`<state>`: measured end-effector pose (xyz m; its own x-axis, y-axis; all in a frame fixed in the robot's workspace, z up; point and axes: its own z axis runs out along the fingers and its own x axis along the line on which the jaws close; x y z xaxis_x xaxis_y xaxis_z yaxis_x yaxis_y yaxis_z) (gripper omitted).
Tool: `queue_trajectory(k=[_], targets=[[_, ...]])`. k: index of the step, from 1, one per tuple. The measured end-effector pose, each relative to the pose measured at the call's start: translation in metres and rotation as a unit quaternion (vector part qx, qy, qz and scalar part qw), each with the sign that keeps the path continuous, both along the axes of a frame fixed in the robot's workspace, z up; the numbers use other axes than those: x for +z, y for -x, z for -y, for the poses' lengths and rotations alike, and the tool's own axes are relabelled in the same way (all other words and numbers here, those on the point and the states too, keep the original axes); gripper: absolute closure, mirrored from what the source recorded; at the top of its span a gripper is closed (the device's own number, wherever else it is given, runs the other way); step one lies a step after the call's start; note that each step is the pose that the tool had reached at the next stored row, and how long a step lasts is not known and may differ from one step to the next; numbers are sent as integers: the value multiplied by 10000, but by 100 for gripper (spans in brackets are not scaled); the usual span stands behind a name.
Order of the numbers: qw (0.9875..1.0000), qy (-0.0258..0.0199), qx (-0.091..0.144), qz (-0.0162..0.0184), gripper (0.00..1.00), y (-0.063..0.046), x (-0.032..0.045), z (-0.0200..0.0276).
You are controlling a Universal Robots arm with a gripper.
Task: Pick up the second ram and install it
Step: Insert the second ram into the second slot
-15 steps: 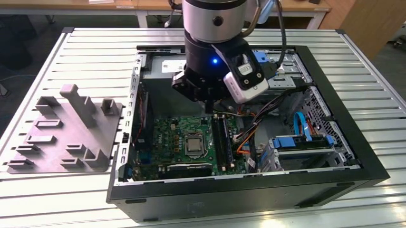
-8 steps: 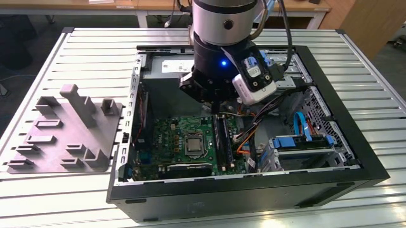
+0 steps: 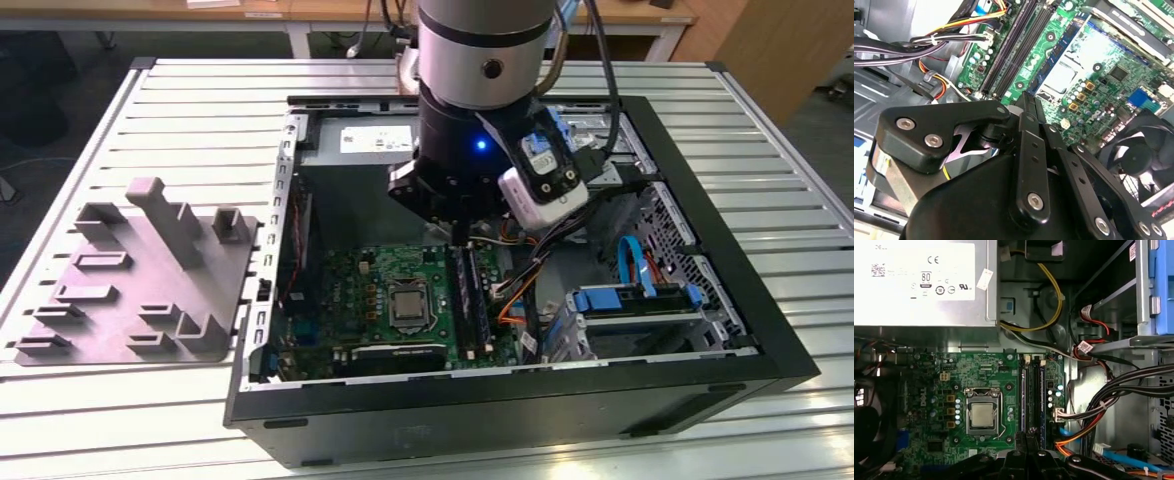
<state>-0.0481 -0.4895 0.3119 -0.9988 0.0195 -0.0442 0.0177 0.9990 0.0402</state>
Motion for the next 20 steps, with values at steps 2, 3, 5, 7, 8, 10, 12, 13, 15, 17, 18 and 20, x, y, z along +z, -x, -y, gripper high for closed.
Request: queue_trajectory(k=[2,3,5,7,8,10,12,13,15,17,18,20], targets=[[10000,-2,0,0,89,-10,-23,0],[10000,-2,-1,0,89,-11,-38,0],[10000,-3,-1,0,89,-12,-73,0],[10000,-3,0,0,89,-13,-110,0],[10000,-3,1,0,89,-13,-127,0],[10000,-3,2,0,89,-13,-163,0],[10000,-3,1,0,89,-13,-201,0],[10000,-3,2,0,89,-13,-218,0],[10000,-3,2,0,89,-13,-255,0],[10000,-3,3,0,89,-14,-290,0],[10000,-3,4,0,89,-14,-309,0],[10000,-3,9,0,89,-17,-345,0]])
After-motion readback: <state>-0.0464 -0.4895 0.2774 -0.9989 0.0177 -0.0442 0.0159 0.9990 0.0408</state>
